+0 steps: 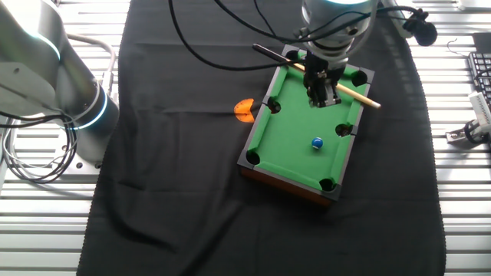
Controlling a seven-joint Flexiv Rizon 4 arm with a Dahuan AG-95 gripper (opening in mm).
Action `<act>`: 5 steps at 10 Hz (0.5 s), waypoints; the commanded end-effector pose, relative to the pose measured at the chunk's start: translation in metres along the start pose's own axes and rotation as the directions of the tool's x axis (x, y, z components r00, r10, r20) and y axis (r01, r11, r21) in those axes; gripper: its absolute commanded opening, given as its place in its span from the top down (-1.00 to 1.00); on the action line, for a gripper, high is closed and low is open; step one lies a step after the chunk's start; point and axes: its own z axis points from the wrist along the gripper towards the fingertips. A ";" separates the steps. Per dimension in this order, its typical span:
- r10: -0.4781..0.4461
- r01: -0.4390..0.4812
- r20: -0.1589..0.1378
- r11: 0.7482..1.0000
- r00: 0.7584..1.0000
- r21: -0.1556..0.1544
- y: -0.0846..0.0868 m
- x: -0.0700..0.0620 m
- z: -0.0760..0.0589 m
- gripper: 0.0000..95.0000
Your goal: Hit the pool ball
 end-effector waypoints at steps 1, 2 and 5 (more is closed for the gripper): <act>0.080 -0.080 0.004 0.997 0.997 0.002 0.000 0.000 -0.001 1.00; 0.142 -0.142 0.001 0.990 0.990 0.003 0.000 0.000 -0.001 1.00; 0.223 -0.223 -0.006 0.975 0.975 -0.003 0.000 0.000 -0.001 1.00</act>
